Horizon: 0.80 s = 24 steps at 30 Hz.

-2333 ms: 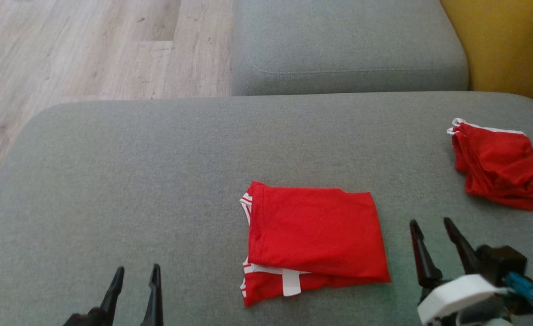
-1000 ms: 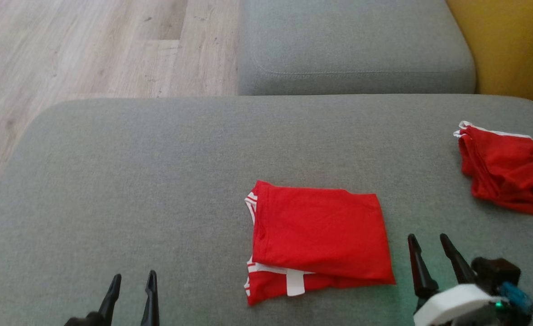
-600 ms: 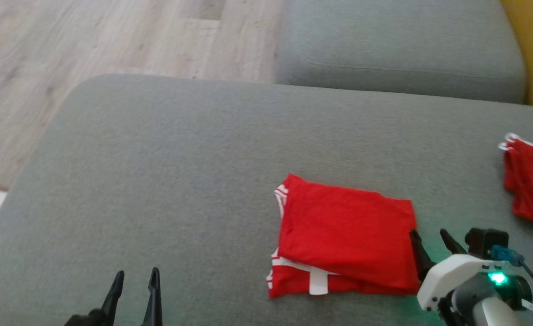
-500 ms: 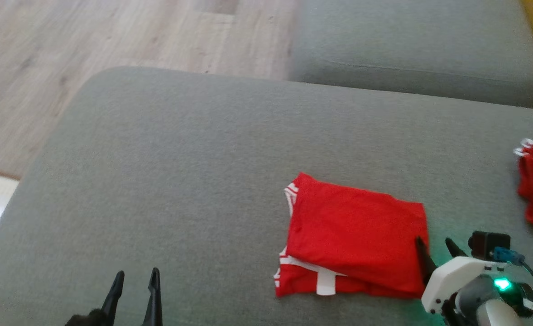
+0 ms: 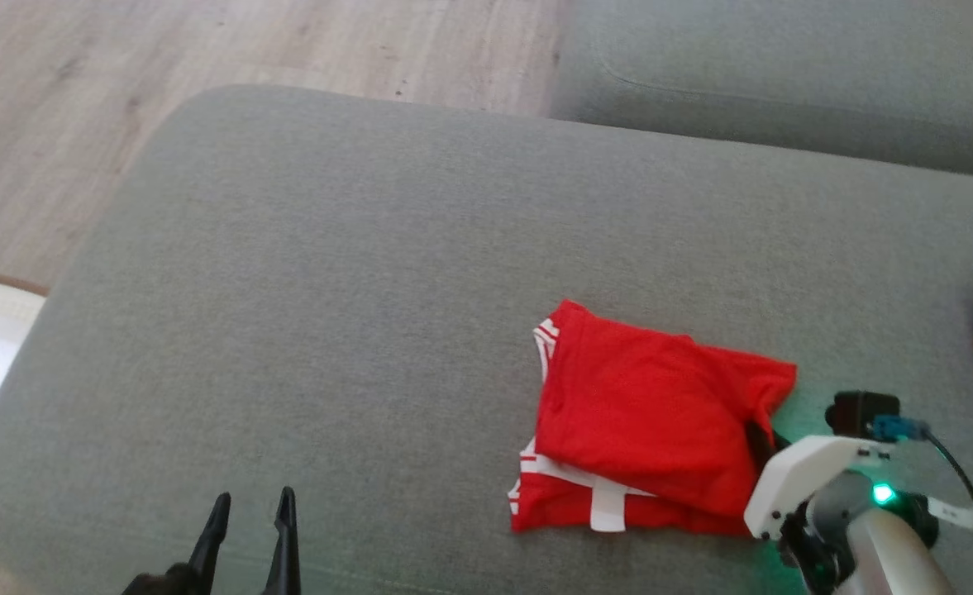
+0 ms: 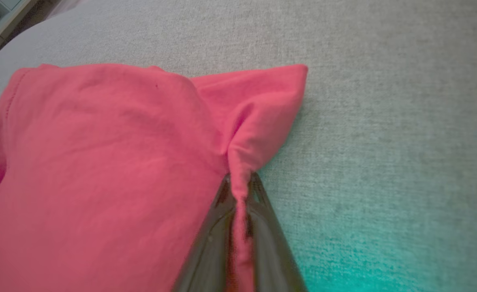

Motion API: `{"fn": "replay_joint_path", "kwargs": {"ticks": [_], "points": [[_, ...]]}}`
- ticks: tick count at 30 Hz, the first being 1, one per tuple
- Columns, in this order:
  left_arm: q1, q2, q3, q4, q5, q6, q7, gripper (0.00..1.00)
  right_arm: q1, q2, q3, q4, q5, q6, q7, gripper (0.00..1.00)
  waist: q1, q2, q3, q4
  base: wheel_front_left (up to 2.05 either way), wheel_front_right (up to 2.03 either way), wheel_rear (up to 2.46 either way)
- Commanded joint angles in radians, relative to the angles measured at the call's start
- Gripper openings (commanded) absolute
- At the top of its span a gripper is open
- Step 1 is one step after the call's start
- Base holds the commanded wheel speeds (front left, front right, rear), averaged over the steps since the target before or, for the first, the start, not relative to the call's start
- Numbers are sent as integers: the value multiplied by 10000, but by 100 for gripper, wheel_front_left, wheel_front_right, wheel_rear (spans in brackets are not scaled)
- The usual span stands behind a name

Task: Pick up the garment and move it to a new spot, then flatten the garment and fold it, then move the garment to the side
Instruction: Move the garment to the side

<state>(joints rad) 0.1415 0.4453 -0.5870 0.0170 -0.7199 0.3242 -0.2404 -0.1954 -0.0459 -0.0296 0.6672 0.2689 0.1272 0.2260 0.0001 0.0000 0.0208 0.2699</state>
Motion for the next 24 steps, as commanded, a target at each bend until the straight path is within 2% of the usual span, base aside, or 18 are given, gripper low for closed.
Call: {"fn": "replay_joint_path", "kwargs": {"ticks": [1,4,9,10,11,14,15,20,24], "points": [[-586,35,349,-321,103,-38,-140,100,-534,-43,366,-142,-16,35,-83,0,-1,0,165,-293,0,0,0],[-668,16,353,-373,185,-46,-150,100,-954,-43,302,-304,-225,35,-390,0,-1,0,331,-757,0,0,0],[-810,4,435,-479,279,-70,-167,100,-1475,-43,-43,-978,-861,35,-546,0,-1,0,587,-1916,0,0,0],[-810,4,435,-479,279,-70,-167,100,-1475,-43,-43,-978,-861,35,-546,0,-1,0,587,-1916,0,0,0],[-890,-22,444,-515,327,-86,-172,100,-1577,-43,-242,-1412,-1148,35,-465,0,-1,0,716,-2447,0,0,0],[-1063,-49,465,-558,401,-113,-176,100,-1666,-43,-466,-2203,-1470,35,-240,0,-1,0,1001,-3325,0,0,0],[-1063,-49,465,-558,401,-113,-176,100,-1666,-43,-466,-2203,-1470,35,-240,0,-1,0,1001,-3325,0,0,0],[-1547,-38,433,-541,556,-227,-140,100,-1778,-44,-646,-3359,-1666,35,137,0,-1,0,1510,-4531,0,0,0],[-1940,-35,371,-514,678,-307,-75,100,-1941,-44,-474,-3759,-1589,35,306,0,-1,0,1799,-5106,0,0,0]]}}
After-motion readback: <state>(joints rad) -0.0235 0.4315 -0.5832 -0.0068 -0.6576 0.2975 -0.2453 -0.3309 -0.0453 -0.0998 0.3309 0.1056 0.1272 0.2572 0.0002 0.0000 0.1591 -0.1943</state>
